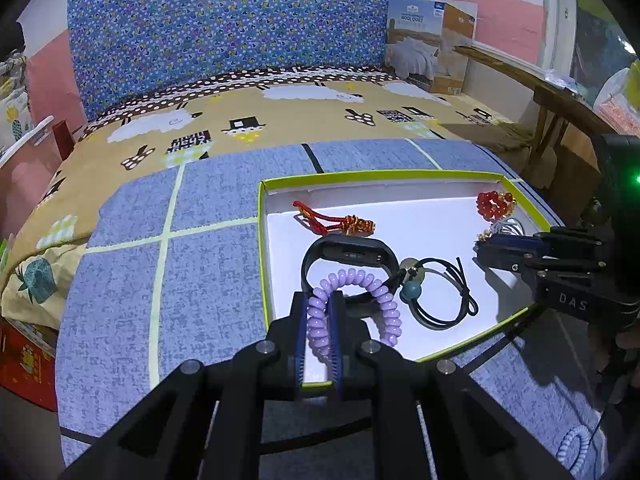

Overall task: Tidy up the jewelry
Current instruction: 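Open both tools to release the coil and clip inside the box, then withdraw both open tools from the box toward the ring and blue coil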

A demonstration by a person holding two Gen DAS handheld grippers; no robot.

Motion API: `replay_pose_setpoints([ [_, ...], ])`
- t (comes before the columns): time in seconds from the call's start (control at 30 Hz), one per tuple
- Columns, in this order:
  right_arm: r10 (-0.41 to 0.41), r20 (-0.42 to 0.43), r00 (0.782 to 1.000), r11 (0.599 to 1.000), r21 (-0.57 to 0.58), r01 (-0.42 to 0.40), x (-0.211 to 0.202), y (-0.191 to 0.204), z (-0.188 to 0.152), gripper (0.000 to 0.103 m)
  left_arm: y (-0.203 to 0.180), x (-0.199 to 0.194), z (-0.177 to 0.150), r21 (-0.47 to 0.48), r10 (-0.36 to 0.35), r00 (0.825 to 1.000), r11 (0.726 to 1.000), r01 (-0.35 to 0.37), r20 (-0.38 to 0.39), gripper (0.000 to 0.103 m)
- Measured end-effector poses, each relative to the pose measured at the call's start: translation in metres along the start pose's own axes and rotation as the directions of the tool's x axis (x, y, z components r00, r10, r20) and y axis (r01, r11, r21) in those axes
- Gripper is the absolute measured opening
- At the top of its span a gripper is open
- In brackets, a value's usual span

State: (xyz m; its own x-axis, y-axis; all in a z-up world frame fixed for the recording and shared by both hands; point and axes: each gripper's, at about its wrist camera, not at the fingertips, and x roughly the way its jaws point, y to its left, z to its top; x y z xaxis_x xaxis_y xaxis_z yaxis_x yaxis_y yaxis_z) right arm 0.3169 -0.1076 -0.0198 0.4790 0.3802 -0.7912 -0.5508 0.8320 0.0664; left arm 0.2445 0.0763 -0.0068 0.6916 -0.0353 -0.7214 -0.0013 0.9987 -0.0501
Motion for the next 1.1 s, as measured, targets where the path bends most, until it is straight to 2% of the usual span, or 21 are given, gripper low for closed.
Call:
replay_pose_setpoints([
  [0.03, 0.002, 0.004, 1.000, 1.000, 0.000, -0.002, -0.001, 0.000, 0.000, 0.019, 0.000, -0.001, 0.000, -0.002, -0.003, 1.000, 1.000, 0.003, 0.002, 0.016],
  [0.1, 0.004, 0.010, 1.000, 1.000, 0.001, -0.004, -0.004, -0.001, -0.002, 0.019, 0.000, -0.003, 0.000, -0.008, -0.009, 1.000, 1.000, 0.009, 0.008, 0.026],
  [0.13, 0.005, 0.013, 1.000, 1.000, 0.002, -0.005, -0.006, -0.002, -0.002, 0.020, 0.000, -0.005, 0.000, -0.012, -0.009, 1.000, 1.000, 0.009, 0.013, 0.027],
  [0.53, 0.030, 0.095, 0.995, 0.999, 0.013, -0.031, -0.052, 0.003, -0.019, 0.020, 0.002, -0.041, -0.014, -0.038, -0.036, 0.997, 0.999, 0.039, 0.067, 0.027],
  [0.8, 0.043, 0.149, 0.988, 0.999, 0.016, -0.046, -0.101, 0.015, -0.057, 0.020, -0.013, -0.079, -0.039, -0.029, -0.056, 0.992, 0.998, 0.059, 0.111, 0.027],
  [1.1, 0.050, 0.177, 0.983, 0.998, 0.021, -0.055, -0.138, 0.025, -0.097, 0.020, -0.031, -0.116, -0.065, 0.006, -0.061, 0.987, 0.998, 0.061, 0.148, 0.027],
])
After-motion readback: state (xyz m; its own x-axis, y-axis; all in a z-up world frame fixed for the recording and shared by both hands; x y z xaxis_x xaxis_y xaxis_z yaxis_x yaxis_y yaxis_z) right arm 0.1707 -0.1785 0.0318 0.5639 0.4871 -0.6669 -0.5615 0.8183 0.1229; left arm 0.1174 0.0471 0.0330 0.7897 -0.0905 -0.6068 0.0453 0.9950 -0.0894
